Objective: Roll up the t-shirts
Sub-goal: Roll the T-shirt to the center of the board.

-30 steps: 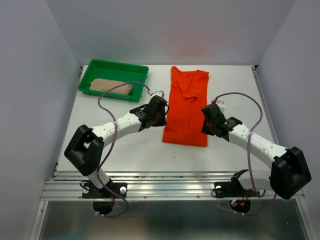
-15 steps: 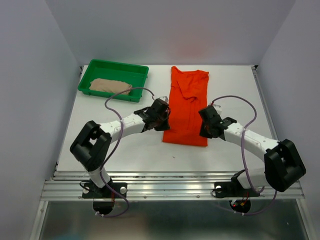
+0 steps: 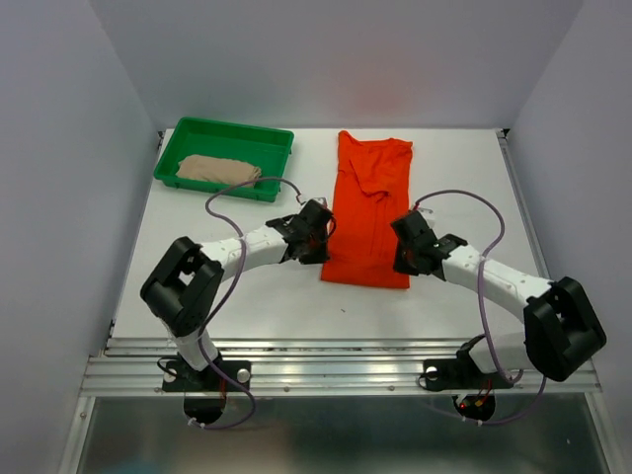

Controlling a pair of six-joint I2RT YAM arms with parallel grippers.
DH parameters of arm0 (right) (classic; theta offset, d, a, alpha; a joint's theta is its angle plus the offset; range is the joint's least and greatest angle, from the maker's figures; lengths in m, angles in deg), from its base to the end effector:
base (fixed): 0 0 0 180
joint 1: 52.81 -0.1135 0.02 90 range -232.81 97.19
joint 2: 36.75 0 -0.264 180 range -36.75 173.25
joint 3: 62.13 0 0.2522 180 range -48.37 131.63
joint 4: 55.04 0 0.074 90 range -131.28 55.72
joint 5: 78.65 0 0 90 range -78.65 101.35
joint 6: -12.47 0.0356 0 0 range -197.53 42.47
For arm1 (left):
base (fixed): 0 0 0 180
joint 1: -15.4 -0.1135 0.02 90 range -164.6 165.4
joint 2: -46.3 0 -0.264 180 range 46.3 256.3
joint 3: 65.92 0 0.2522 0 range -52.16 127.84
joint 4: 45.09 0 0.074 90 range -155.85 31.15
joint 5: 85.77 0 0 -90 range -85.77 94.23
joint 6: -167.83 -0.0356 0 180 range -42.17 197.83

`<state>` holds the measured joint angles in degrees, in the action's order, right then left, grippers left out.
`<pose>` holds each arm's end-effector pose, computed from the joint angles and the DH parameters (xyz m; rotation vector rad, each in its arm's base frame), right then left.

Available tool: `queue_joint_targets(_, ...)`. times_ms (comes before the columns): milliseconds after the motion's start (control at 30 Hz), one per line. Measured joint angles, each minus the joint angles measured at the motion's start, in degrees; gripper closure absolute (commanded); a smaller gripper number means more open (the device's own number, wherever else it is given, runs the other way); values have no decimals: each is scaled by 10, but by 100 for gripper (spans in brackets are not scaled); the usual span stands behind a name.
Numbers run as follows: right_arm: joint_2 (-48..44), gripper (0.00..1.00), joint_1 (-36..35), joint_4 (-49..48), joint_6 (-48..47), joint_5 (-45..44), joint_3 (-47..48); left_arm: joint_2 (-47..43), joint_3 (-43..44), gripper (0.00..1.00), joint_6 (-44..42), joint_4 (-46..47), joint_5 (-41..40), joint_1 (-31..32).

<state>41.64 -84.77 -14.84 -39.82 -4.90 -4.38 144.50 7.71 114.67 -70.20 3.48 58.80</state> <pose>0.2221 0.1268 0.1887 0.2238 2.5574 0.0805 0.2604 -0.2456 0.1864 0.1388 2.5292 -0.5866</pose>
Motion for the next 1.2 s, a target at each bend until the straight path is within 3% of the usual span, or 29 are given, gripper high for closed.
queue_joint_targets(133,-47,78,-17,42,-17,-12,42,-69,30,100,-13,-43,-22,-11)
queue_joint_targets(267,-56,65,-56,59,-33,-36,80,-145,53,100,-25,-52,-32,-45)
queue_joint_targets(400,2,64,-146,80,-48,-93,123,-210,49,100,-28,-70,-49,-85)
queue_joint_targets(500,69,65,-175,75,-52,-108,132,-252,28,100,-27,-79,-63,-117)
queue_joint_targets(767,114,59,-173,72,-77,-120,132,-287,-42,100,-21,-105,-66,-154)
queue_joint_targets(900,117,65,-172,70,-85,-120,132,-287,-55,100,-19,-107,-54,-154)
queue_joint_targets(1167,64,65,-140,58,-37,-110,88,-261,-64,100,-18,-66,-3,-115)
queue_joint_targets(1200,42,65,-125,57,-30,-100,72,-254,-68,82,-16,-56,4,-104)
